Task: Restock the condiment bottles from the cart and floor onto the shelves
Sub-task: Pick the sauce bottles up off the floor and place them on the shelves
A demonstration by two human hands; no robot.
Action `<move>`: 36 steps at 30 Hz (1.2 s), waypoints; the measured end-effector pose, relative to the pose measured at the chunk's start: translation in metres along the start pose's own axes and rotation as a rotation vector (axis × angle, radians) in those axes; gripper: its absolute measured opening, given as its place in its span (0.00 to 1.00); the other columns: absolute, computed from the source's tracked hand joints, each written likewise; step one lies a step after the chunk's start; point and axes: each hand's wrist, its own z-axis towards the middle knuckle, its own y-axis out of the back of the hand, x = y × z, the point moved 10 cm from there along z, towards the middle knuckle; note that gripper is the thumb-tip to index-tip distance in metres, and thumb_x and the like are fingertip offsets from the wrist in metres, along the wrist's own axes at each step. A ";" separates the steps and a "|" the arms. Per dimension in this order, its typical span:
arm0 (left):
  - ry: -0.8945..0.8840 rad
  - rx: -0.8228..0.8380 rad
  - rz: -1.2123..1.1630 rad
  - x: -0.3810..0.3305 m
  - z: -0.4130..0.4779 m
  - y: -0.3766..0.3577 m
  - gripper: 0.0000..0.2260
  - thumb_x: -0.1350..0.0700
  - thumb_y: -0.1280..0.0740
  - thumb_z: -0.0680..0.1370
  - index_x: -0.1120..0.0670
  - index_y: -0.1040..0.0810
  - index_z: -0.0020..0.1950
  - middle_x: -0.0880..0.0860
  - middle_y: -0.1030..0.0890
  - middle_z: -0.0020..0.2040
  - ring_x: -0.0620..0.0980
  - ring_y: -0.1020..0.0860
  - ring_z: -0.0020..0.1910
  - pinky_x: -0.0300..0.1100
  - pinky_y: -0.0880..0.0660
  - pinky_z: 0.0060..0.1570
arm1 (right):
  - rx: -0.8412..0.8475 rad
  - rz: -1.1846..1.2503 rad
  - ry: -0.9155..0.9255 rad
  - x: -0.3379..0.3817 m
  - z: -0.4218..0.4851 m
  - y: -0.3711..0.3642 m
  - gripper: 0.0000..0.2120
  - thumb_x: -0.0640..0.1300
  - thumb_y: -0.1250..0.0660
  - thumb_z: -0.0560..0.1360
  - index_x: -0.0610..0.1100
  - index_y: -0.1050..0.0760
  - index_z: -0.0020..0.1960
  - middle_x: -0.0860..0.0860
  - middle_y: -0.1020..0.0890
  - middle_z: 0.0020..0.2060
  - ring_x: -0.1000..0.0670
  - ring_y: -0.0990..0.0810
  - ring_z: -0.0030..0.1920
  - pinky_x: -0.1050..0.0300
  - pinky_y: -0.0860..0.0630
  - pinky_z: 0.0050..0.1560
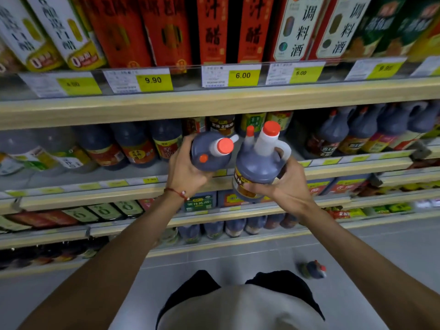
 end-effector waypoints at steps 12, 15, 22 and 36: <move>-0.005 -0.072 -0.030 0.050 0.036 -0.014 0.36 0.41 0.19 0.59 0.54 0.23 0.63 0.52 0.16 0.58 0.52 0.18 0.57 0.50 0.19 0.53 | -0.143 -0.033 0.044 -0.028 0.001 -0.026 0.32 0.49 0.11 0.59 0.53 0.22 0.59 0.54 0.14 0.53 0.54 0.15 0.54 0.45 0.16 0.55; 0.029 -0.048 -0.050 0.056 0.043 -0.016 0.39 0.37 0.20 0.58 0.52 0.23 0.65 0.52 0.17 0.61 0.51 0.18 0.58 0.47 0.20 0.54 | -0.135 -0.046 0.041 -0.031 0.000 -0.033 0.32 0.47 0.11 0.59 0.53 0.22 0.58 0.54 0.14 0.53 0.54 0.15 0.54 0.46 0.17 0.55; 0.123 0.022 -0.137 0.069 0.054 -0.024 0.36 0.47 0.15 0.62 0.55 0.23 0.66 0.52 0.17 0.63 0.50 0.19 0.61 0.49 0.21 0.59 | -0.101 -0.055 0.034 -0.029 -0.005 -0.042 0.37 0.45 0.11 0.59 0.47 0.23 0.64 0.56 0.15 0.55 0.56 0.16 0.54 0.57 0.18 0.53; 0.363 -0.098 -0.237 0.050 -0.015 0.002 0.25 0.69 0.25 0.73 0.59 0.27 0.68 0.51 0.21 0.57 0.54 0.18 0.57 0.42 0.19 0.54 | 0.005 0.017 -0.079 -0.009 -0.011 -0.032 0.39 0.45 0.11 0.58 0.46 0.23 0.66 0.55 0.15 0.57 0.55 0.16 0.57 0.49 0.17 0.59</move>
